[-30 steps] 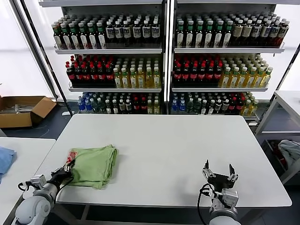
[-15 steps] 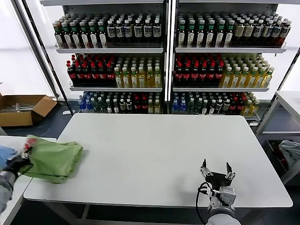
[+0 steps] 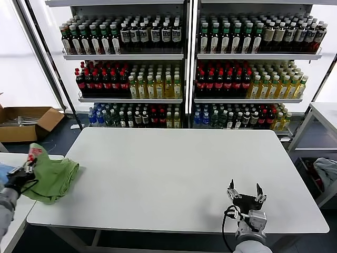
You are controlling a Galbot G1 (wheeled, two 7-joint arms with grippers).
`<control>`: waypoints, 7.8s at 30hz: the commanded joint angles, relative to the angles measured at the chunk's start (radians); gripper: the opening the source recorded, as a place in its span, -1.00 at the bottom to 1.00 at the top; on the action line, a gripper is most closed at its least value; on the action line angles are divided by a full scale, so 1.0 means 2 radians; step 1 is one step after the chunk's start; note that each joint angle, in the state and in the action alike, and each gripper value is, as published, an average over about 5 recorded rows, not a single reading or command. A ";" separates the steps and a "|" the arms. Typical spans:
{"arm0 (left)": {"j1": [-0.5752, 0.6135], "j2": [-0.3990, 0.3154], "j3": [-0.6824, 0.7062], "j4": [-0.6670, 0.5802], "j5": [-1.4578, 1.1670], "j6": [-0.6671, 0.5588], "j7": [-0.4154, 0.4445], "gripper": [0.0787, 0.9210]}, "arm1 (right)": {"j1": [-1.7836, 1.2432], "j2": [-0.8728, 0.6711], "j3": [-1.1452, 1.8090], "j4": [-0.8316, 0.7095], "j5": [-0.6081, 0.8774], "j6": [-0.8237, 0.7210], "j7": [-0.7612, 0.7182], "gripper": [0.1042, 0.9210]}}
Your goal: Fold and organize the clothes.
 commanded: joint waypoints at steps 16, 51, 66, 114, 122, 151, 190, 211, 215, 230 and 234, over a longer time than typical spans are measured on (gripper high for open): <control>-0.134 -0.270 0.427 -0.086 0.162 0.075 -0.132 -0.85 | -0.070 0.031 0.025 0.034 -0.052 0.014 0.001 0.76; -0.157 -0.240 0.339 -0.105 0.048 0.056 -0.155 0.60 | 0.083 -0.007 -0.033 -0.029 0.159 -0.063 0.007 0.76; -0.092 -0.191 0.254 -0.129 0.074 0.071 -0.156 0.77 | 0.154 0.032 -0.108 -0.139 0.169 -0.080 0.044 0.76; -0.052 -0.197 0.230 -0.159 0.070 0.077 -0.161 0.77 | 0.143 -0.079 -0.089 -0.122 0.093 -0.084 0.003 -1.00; -0.042 -0.212 0.238 -0.161 0.079 0.078 -0.160 0.77 | 0.128 -0.106 -0.057 -0.139 0.051 -0.071 -0.034 -0.99; -0.004 -0.221 0.235 -0.183 0.091 0.080 -0.158 0.77 | 0.048 -0.017 -0.090 -0.056 0.109 -0.073 0.020 0.75; 0.027 -0.222 0.223 -0.196 0.091 0.080 -0.155 0.77 | 0.242 -0.010 -0.133 -0.150 0.066 0.034 -0.026 0.76; 0.042 -0.223 0.212 -0.200 0.091 0.081 -0.155 0.77 | 0.283 0.070 -0.164 -0.292 0.054 -0.038 0.033 0.76; 0.041 -0.222 0.214 -0.200 0.090 0.081 -0.155 0.77 | 0.283 0.077 -0.160 -0.297 0.057 -0.038 0.034 0.76; 0.050 -0.217 0.207 -0.209 0.086 0.080 -0.152 0.77 | 0.271 0.098 -0.148 -0.327 0.050 -0.027 0.023 0.76; 0.053 -0.218 0.208 -0.211 0.085 0.080 -0.151 0.77 | 0.267 0.097 -0.145 -0.323 0.050 -0.017 0.013 0.76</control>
